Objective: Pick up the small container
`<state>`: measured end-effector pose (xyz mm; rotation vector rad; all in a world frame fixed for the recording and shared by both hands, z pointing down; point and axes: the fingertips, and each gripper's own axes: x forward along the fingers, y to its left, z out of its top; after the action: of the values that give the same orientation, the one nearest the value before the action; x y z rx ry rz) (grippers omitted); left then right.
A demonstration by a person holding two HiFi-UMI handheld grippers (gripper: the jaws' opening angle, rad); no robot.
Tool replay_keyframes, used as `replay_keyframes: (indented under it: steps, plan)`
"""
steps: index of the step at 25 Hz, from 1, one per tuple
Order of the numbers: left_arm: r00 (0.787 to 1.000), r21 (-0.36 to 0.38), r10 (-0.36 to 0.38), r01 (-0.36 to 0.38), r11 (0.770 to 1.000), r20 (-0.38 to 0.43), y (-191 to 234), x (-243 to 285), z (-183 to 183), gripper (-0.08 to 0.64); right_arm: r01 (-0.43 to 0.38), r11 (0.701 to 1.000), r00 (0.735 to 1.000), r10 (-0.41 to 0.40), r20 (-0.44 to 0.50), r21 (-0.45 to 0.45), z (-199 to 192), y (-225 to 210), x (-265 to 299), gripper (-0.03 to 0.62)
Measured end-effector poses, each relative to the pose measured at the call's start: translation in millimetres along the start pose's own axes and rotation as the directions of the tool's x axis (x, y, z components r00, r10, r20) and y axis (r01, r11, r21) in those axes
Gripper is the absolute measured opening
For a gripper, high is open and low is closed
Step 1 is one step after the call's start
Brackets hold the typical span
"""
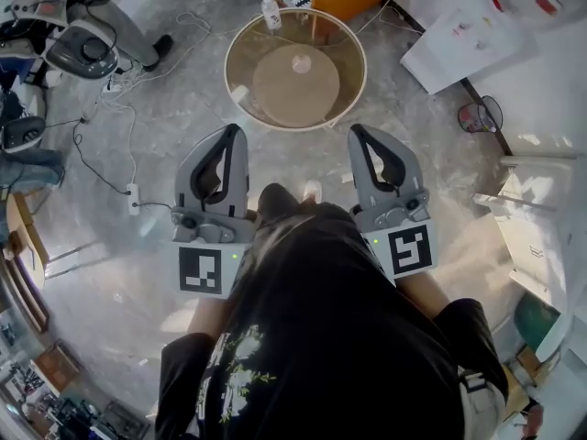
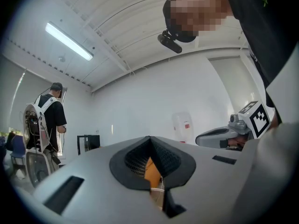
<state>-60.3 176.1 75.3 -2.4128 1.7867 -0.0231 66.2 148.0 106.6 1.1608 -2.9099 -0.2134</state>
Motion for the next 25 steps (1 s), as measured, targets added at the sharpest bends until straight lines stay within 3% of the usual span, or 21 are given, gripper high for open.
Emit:
replay_keyframes:
  steps: [17, 25]
  plan:
    - [0.999, -0.004, -0.054, 0.054, 0.999, 0.006, 38, 80, -23, -0.003, 0.067, 0.998, 0.997, -0.067, -0.026, -0.008, -19, -51, 60, -0.003]
    - [0.999, 0.01, -0.052, 0.052, 0.999, 0.012, 84, 115, -24, -0.003, 0.077, 0.997, 0.997, -0.077, -0.015, -0.017, -16, -66, 118, -0.003]
